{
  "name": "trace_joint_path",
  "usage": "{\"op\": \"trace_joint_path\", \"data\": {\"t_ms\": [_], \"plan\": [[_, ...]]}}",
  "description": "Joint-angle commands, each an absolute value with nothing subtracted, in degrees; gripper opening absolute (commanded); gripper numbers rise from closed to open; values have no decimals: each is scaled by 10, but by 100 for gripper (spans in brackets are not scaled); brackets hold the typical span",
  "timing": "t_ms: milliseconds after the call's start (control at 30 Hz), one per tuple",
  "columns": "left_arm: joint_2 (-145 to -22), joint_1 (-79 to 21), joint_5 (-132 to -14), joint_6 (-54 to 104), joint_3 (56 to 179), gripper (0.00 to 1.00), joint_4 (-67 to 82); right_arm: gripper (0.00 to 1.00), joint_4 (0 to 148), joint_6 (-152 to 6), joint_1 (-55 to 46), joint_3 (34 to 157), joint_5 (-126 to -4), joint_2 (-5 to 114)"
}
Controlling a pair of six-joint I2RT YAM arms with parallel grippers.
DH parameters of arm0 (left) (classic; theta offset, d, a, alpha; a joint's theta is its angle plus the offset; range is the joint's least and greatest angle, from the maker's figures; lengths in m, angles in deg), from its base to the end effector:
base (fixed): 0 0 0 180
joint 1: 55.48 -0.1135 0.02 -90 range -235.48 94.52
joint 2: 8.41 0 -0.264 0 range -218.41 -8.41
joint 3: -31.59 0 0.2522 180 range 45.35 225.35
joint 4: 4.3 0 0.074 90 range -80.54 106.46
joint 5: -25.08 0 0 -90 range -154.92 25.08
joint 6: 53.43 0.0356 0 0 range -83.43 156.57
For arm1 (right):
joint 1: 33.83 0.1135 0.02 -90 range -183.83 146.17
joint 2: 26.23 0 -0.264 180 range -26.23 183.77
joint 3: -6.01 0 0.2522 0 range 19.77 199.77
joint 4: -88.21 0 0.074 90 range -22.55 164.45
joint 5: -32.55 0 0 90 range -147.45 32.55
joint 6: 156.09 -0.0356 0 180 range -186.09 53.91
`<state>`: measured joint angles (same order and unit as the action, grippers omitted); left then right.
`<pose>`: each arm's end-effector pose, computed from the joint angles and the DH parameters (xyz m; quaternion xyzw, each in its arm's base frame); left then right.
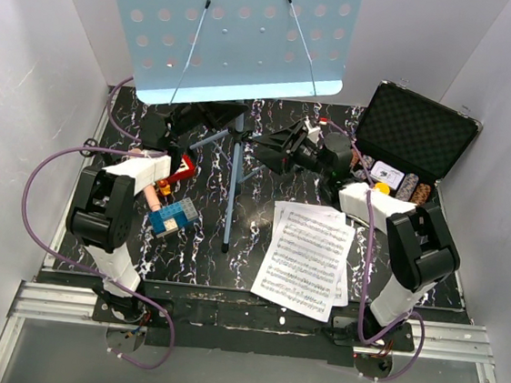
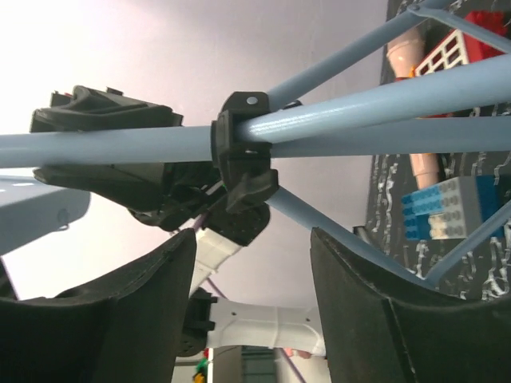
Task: Pack up the instrument practice props
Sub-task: Unscrew the knob on the music stand.
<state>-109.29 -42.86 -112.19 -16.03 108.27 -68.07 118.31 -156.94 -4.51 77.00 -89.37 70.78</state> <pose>0.3607 -0.1076 0.3319 0.2074 0.4908 -0.5905 0.6061 0.3246 0.2039 0.2723 0.1622 0.6659 0.7033 0.1885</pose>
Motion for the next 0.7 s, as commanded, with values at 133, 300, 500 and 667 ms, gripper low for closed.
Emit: {"op": "trace_joint_path", "data": {"t_ms": [133, 300, 500, 667], "plan": [[-1067, -406, -1114, -170, 1065, 0, -640, 57, 1254, -1657, -45, 838, -908, 746], [-1058, -405, -1115, -156, 1061, 0, -630, 52, 1216, -1653, -32, 877, -918, 769], [-1055, -406, -1115, -157, 1059, 0, -631, 56, 1195, -1646, -27, 868, -916, 769], [-1051, -406, -1116, -153, 1056, 0, -627, 61, 1184, -1637, -25, 855, -921, 762]]}}
